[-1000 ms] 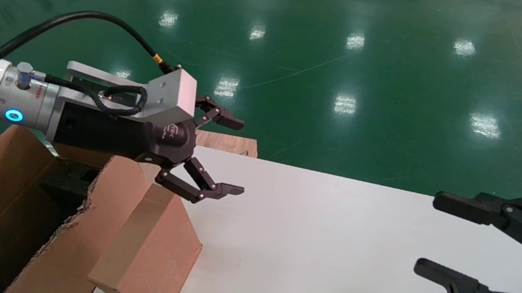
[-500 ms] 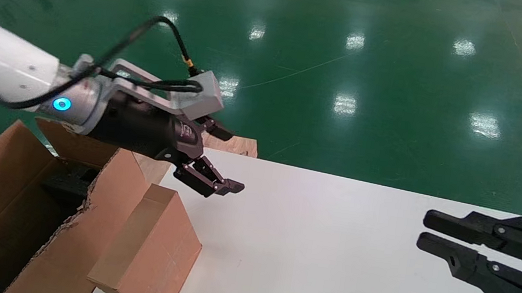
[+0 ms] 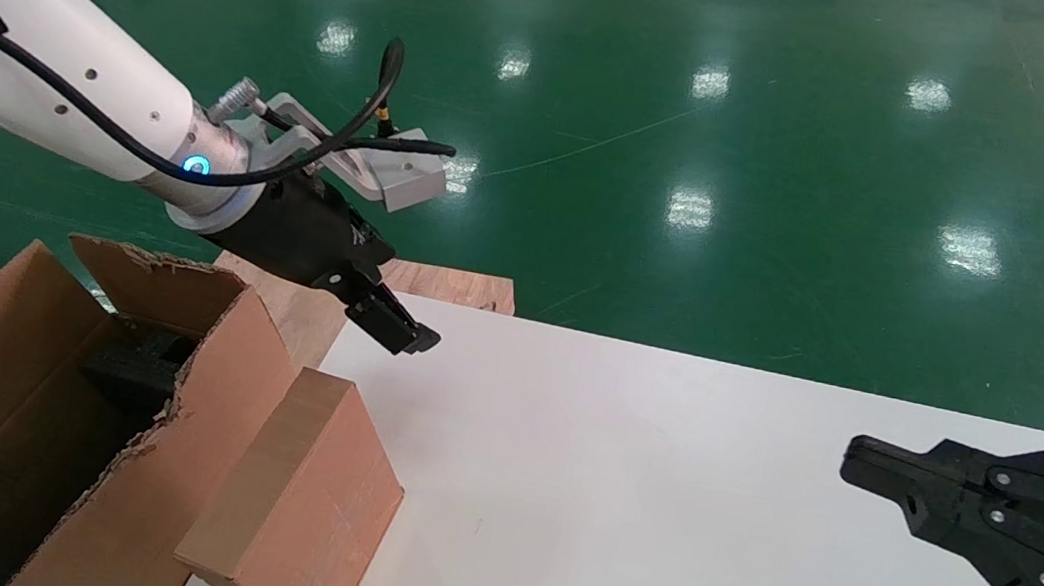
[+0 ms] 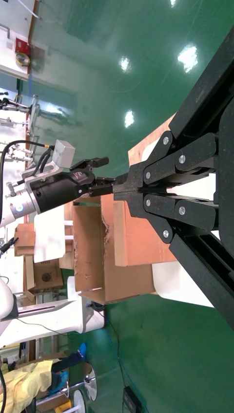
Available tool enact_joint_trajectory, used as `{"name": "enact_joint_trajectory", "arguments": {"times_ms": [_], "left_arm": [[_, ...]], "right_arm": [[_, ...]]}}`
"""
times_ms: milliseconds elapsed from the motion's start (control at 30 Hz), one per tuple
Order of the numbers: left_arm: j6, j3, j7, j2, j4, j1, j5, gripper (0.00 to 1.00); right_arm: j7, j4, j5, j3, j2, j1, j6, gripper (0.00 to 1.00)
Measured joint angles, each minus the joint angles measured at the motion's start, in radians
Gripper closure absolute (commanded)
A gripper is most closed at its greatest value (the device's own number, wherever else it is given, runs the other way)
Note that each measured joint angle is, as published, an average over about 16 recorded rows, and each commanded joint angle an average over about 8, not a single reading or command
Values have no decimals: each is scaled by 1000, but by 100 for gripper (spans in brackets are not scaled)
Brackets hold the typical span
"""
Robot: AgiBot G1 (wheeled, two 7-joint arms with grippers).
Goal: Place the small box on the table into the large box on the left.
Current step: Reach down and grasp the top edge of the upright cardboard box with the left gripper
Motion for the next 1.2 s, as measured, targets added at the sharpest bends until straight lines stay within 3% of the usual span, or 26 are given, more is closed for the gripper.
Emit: {"name": "enact_joint_trajectory", "arguments": {"times_ms": [333,667,1200], "left_arm": [[7,96,-71,20,19,-23,19,0],[12,304,-218,44,15,-113,3,0],[3,576,-288,-3,3,-254,-166,0]], "right_arm": [[0,0,0,0,0,0,0,100],[-1,-1,1,-1,0,1,0,100],[-1,-1,2,-3,1,1,1,100]]}}
